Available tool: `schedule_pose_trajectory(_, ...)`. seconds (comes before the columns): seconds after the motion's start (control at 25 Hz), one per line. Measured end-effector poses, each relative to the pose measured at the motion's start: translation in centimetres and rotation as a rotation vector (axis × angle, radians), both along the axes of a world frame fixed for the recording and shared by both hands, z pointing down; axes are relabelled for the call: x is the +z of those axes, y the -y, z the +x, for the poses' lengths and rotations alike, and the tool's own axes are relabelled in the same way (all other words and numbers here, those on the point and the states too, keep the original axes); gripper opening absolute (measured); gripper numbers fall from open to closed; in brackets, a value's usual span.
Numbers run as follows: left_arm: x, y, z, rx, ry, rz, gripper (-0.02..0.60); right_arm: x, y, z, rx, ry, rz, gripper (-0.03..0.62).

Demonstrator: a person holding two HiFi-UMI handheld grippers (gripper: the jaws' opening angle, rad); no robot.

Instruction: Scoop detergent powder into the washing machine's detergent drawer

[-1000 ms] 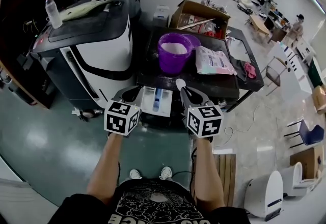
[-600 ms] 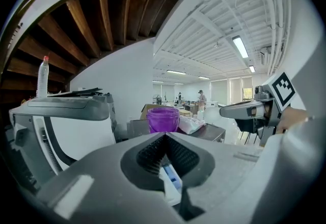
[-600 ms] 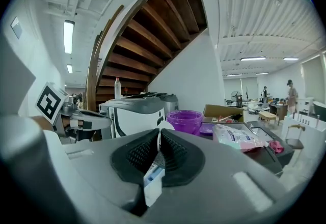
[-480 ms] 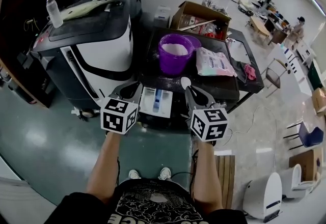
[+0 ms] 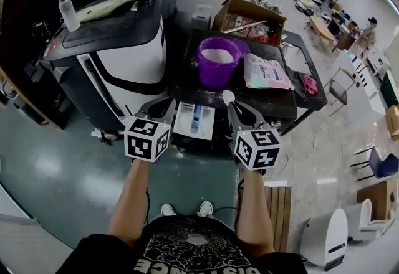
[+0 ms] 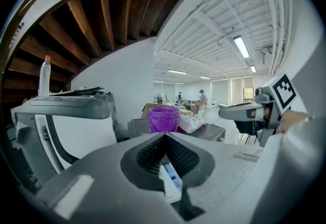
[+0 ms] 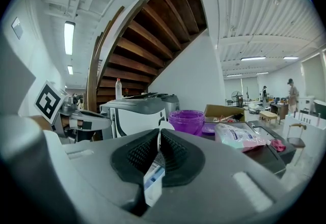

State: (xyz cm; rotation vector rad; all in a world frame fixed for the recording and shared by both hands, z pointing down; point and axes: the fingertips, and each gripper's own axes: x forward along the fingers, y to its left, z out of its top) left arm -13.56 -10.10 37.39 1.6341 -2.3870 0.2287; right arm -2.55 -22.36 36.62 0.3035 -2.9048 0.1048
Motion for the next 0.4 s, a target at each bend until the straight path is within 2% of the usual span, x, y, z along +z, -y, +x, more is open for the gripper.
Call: schedule_pose_trajectory(0.4, 0.41, 0.19, 0.12, 0.007, -0.006, -0.006, 0.005, 0.07, -0.24, -0.18, -0.007, 0.002, 0.001, 0.036)
